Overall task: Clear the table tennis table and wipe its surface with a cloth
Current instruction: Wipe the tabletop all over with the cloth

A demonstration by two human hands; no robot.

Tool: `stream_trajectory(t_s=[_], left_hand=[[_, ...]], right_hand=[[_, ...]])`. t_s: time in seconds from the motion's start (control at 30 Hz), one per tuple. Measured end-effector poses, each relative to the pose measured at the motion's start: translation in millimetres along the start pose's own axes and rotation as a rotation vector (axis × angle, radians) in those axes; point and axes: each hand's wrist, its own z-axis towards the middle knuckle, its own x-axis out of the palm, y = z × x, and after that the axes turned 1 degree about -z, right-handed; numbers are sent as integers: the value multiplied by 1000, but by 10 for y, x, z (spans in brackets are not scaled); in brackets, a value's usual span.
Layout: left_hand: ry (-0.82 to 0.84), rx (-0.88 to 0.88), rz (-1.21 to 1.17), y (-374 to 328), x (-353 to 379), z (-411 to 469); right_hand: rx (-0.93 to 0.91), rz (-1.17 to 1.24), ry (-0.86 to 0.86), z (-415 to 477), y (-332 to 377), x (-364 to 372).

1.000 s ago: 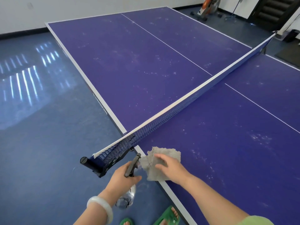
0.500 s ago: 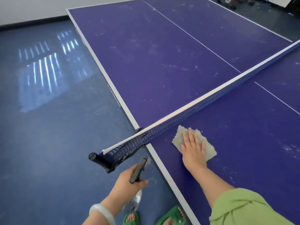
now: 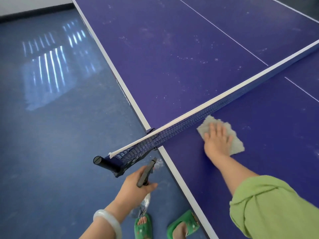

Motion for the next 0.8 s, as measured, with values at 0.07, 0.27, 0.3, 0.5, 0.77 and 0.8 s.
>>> stream_trajectory(t_s=[0.07,0.27,0.3,0.5,0.77,0.8], left_hand=[[7,3,9,5,12,5],[35,90,29,-201,85,87],[36,121,41,-265,79,107],[1,317,46,-768,32,331],[63,517,-152,-1245,356,641],[81,510,-168,-1246,407,676]], right_hand=[[112,40,-18,-89,8,17],[-396,-86,-116,-1101,526,539],[-503,-109,-111,-1175,484,555],[-87,-93,-117,-822,-150,394],[-426,-47,-135,-1685,88,683],[-463,-67,-130,-1743,-75,702]])
